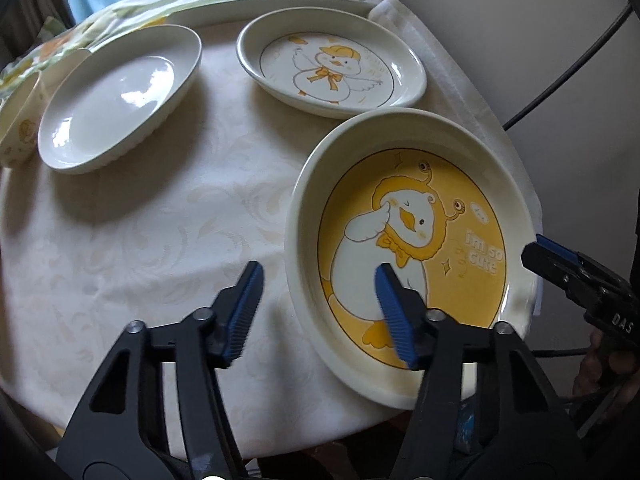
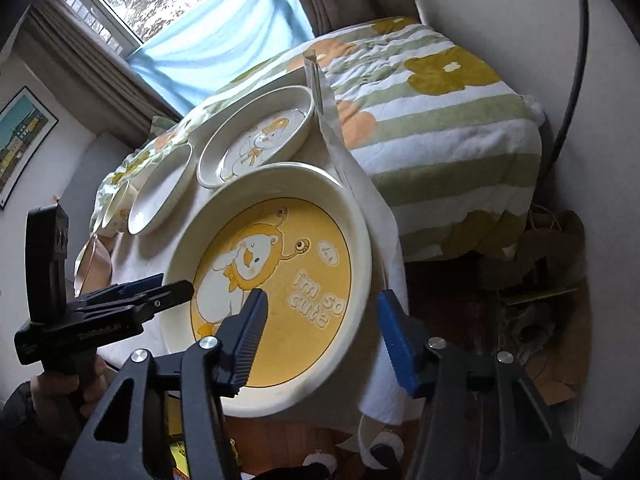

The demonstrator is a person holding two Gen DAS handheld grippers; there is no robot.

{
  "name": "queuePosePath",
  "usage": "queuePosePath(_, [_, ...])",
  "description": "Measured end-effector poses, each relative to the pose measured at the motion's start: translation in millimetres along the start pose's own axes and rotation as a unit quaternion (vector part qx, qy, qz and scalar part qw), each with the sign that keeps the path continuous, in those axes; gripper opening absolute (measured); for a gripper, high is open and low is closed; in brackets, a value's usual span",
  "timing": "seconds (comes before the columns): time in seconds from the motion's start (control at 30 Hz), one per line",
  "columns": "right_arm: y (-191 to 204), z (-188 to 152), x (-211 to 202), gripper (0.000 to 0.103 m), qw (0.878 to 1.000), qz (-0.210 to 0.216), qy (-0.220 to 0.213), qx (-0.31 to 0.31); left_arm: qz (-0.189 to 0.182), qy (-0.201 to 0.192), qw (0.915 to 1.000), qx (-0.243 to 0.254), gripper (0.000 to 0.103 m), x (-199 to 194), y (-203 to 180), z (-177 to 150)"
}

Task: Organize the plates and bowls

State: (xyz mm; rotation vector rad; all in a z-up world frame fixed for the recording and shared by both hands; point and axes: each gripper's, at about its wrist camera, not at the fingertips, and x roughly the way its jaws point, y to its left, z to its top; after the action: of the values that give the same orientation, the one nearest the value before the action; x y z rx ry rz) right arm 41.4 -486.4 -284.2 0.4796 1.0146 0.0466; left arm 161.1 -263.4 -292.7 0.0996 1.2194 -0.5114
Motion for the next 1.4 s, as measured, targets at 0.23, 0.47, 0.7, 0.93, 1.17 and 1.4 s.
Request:
queuePosePath(0.23, [-14.1,9.7,17.3,0.021,1.0,0.011,0.016,0.006,-0.007,0.015,0.9998,-0.007,0.025,12.8,2.3,3.6])
queuePosePath(0.47, [-19.3,14.3,24.8,0.013,0.999,0.017,0.028,-0.005,-0.007,0.017,0.9997,-0.016,0.024,12.5,3.8,5.1])
queuePosePath(0.7, [-15.3,17.3,22.6,0.013,0.999,0.016,0.033,-0.029,-0.01,0.014,0.9994,-0.031,0.024,10.5,6.9,5.9])
queuePosePath(0.93, [9.3,30.4,11.3,0.013,0.997,0.03,0.035,-0.065,-0.004,-0.02,0.998,-0.06,0.024,-30.7,24.7,1.7])
queuePosePath(1.17, [74.7,43.4,11.7,0.013,0.992,0.056,0.035,-0.108,0.014,-0.058,0.9937,-0.095,0.024,-89.1,74.4,-14.0])
queuePosePath(1.4, [157.8,41.5,37.8,0.013,0.986,0.078,0.042,-0.14,0.039,-0.07,0.9883,-0.13,0.024,-129.3,155.4,-41.5])
